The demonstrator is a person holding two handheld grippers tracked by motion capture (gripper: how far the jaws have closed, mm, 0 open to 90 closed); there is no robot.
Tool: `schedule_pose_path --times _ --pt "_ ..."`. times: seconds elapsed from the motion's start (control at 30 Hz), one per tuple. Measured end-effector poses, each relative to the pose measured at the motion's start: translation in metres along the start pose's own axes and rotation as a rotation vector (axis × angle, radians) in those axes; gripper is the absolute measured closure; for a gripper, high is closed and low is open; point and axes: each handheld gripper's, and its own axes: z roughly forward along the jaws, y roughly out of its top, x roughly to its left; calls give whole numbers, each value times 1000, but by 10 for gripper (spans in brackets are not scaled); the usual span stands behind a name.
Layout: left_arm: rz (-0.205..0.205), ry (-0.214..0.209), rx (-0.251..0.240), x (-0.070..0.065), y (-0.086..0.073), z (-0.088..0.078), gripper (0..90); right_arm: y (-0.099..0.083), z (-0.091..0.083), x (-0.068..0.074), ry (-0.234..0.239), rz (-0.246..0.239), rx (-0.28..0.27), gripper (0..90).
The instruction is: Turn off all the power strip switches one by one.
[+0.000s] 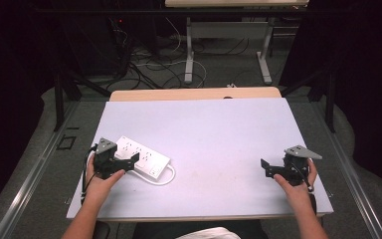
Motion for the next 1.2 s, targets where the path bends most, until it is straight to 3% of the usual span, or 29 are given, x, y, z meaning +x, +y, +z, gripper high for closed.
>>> schedule_pose_path --times 0.13,0.27,0.37,0.57,0.67,0.97,1.2 --pt "1 0 12 -1 1 2 61 -2 -1 3 0 -25 31 7" --pt "33 10 27 -3 3 2 73 -2 -1 6 -16 -68 59 7" --pt "46 7 36 -6 4 1 98 -2 0 9 5 -90 73 7" --pt "75 -1 43 -16 7 -3 172 -2 0 15 26 -86 102 34" --pt "99 -4 34 -21 10 -3 231 -3 3 19 30 -121 118 45" --pt "136 -7 41 -32 14 -2 342 -7 5 29 51 -139 125 53" --pt "148 -46 43 -44 16 -3 412 -7 5 33 52 -139 128 54"
